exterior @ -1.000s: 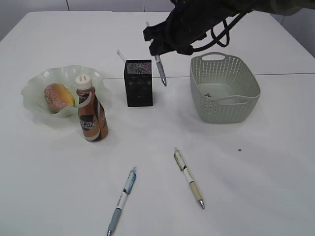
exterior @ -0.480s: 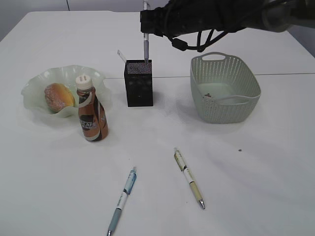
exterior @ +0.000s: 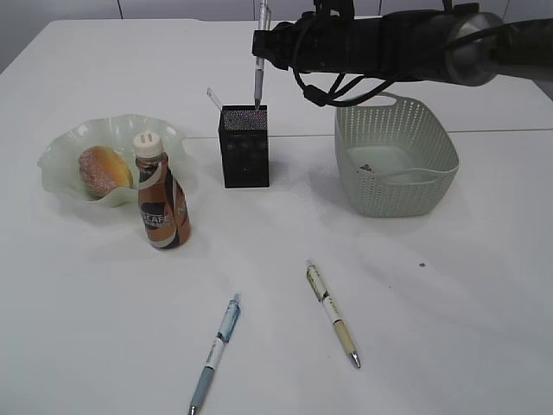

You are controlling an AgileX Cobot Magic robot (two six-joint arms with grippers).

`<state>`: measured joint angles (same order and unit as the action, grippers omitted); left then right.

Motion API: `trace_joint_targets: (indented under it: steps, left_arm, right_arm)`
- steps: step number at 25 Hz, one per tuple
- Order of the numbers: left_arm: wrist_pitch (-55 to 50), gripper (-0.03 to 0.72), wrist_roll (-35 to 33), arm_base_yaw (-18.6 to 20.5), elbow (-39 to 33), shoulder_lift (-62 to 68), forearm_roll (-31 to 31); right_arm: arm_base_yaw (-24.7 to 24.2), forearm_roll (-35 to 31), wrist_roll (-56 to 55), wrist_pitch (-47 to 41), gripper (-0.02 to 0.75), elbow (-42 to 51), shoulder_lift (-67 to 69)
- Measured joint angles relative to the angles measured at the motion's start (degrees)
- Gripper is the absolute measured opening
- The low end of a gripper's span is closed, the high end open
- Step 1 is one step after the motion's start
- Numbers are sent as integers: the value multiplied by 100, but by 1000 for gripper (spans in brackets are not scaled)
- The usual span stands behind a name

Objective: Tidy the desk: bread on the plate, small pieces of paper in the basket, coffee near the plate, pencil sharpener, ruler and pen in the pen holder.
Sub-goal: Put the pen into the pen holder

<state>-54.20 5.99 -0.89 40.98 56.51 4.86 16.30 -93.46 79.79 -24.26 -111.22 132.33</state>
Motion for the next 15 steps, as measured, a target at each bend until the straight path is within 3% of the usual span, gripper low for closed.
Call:
trace_joint_targets:
  steps: [6,15]
  left_arm:
    - [0,370,0,0,0,0,0]
    - [0,370,0,0,0,0,0]
  right_arm:
    - [0,-849,1061,9,76,-11,146]
    - [0,-919,1221,-249,76,-11,498]
